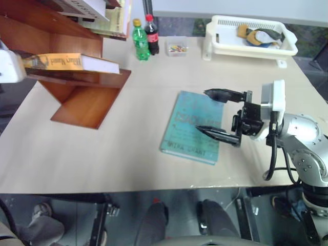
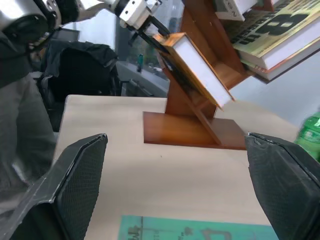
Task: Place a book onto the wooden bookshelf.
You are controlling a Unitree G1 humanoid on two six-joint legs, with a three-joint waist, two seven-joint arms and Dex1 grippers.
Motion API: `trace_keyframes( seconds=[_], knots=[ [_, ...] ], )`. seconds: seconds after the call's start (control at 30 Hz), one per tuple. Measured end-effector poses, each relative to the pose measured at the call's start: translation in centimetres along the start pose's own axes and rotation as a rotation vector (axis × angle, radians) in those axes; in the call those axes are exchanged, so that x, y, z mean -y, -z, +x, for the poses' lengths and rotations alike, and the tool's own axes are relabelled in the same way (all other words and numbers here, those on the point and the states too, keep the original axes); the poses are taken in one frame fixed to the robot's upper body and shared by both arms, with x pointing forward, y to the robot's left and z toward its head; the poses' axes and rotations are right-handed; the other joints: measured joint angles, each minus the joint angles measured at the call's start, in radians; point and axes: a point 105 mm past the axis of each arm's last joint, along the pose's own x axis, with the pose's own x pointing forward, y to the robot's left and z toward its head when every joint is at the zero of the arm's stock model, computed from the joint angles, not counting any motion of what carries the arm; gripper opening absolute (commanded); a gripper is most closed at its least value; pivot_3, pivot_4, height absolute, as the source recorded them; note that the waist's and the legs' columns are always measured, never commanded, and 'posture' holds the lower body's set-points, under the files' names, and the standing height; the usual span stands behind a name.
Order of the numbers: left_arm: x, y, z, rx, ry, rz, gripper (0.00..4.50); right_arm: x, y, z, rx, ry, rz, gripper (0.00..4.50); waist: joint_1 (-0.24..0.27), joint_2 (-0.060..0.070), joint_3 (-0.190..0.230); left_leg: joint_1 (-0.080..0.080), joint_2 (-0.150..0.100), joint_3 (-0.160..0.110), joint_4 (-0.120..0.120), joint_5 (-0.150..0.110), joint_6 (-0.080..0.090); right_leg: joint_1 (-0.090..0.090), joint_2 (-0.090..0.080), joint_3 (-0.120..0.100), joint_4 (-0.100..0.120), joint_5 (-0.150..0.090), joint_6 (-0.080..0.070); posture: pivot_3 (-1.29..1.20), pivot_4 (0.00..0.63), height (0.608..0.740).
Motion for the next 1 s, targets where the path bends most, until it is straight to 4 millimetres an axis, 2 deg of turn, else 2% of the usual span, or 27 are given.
trace_keyframes(
  seconds=[0.13,0.27,0.4,0.6,0.8,0.9,1.0],
  knots=[
    [0.4,0.8,0.6,-0.033,-0.031,-0.006,0.52,0.0,0.0,0.2,0.002,0.006,-0.006,4.5,-0.001,0.0,0.0,0.004,0.002,0.002,0.0,0.0,0.0,0.0,0.002,0.002,0.006,-0.002,0.003,0.0,0.15,0.74],
    [1.0,1.5,0.5,-0.045,-0.022,-0.056,2.41,0.1,0.1,0.3,0.0,0.016,-0.008,4.5,-0.001,0.0,0.0,0.011,0.003,0.008,0.0,0.0,0.0,0.001,0.003,0.008,0.012,-0.003,0.003,0.0,0.15,0.74],
    [2.5,2.4,-0.3,-0.055,0.017,-0.119,4.36,0.1,0.1,0.3,0.001,0.022,-0.01,4.5,0.0,0.0,0.0,0.009,0.004,0.008,0.0,0.0,0.0,0.0,0.005,0.009,0.012,-0.002,0.002,0.0,0.15,0.74],
    [2.9,2.3,-3.2,0.044,-0.015,-0.222,4.44,0.4,0.2,0.2,0.001,0.029,-0.016,4.5,-0.001,-0.002,0.0,-0.005,0.004,0.008,0.001,0.0,0.0,-0.011,0.003,0.009,0.01,0.0,-0.002,0.0,0.15,0.74],
    [3.2,1.5,-5.4,0.15,-0.053,-0.287,4.44,1.2,0.8,-0.2,-0.026,0.029,-0.007,4.5,0.002,-0.002,0.0,-0.008,0.004,0.008,0.001,0.0,0.0,-0.013,0.001,0.008,0.01,0.0,-0.002,0.0,0.15,0.74],
    [2.8,-0.9,-6.1,0.287,-0.112,-0.373,4.44,1.3,0.8,-0.3,-0.034,0.009,-0.01,4.5,0.001,-0.001,0.0,-0.007,0.005,0.008,0.0,0.0,0.0,-0.013,-0.002,0.007,0.009,0.0,-0.002,0.0,0.15,0.74],
    [3.7,-4.3,-5.8,0.415,-0.144,-0.521,4.44,1.5,0.7,-0.5,-0.031,-0.001,-0.019,4.5,0.001,-0.001,0.0,-0.006,0.005,0.007,0.001,0.0,0.0,-0.012,-0.003,0.007,0.008,0.0,-0.001,0.0,0.15,0.74]
  ],
)
